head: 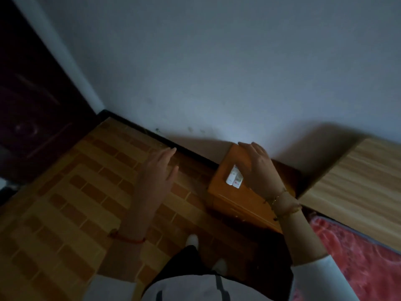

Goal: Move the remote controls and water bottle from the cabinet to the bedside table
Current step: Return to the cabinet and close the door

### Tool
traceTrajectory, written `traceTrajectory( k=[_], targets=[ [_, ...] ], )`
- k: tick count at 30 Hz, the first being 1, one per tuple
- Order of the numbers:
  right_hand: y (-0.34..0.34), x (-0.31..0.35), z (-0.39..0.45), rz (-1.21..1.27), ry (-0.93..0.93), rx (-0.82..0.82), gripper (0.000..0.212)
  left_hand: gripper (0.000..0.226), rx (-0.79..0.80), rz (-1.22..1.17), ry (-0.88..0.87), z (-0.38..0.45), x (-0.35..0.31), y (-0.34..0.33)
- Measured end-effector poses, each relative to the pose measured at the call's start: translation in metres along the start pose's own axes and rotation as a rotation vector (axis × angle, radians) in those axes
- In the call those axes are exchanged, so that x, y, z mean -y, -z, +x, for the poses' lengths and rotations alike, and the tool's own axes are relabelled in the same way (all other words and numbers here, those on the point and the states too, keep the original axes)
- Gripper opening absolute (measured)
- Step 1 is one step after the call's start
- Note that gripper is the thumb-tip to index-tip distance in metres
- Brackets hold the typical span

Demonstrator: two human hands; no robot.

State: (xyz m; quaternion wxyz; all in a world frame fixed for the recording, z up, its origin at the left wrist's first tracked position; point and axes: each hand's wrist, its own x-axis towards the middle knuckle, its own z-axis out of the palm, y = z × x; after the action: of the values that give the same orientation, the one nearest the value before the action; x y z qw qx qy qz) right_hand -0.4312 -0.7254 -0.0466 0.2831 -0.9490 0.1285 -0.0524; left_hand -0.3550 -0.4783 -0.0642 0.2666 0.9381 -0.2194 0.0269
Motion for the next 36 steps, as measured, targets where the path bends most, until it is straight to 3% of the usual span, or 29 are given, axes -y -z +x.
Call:
traceTrajectory(
  k=[12, 16, 19, 24, 30, 36],
  targets=[
    [-0.098, 0.159, 0.067, 0.023, 0.478, 0.305, 0.044, 0.047, -0.256, 0.044, 0.439, -0.078, 0.122, 0.085],
    [-0.148, 0.231, 0.086, 0.051, 0.599, 0.435, 0.055, 0.045, -0.36, 0.068, 0.587, -0.103, 0.174, 0.119],
    [-0.186, 0.295, 0.096, 0.069, 0.667, 0.508, 0.037, 0.045, -0.412, 0.099, 0.704, -0.12, 0.214, 0.147],
    [-0.258, 0.396, 0.112, 0.144, 0.8, 0.583, 0.058, 0.045, -0.47, 0.134, 0.843, -0.148, 0.283, 0.199],
    [-0.328, 0.496, 0.111, 0.161, 0.947, 0.662, 0.047, 0.047, -0.504, 0.245, 0.974, -0.18, 0.34, 0.251],
    [-0.394, 0.571, 0.112, 0.185, 1.094, 0.736, 0.049, 0.047, -0.588, 0.209, 1.106, -0.203, 0.4, 0.279]
  ],
)
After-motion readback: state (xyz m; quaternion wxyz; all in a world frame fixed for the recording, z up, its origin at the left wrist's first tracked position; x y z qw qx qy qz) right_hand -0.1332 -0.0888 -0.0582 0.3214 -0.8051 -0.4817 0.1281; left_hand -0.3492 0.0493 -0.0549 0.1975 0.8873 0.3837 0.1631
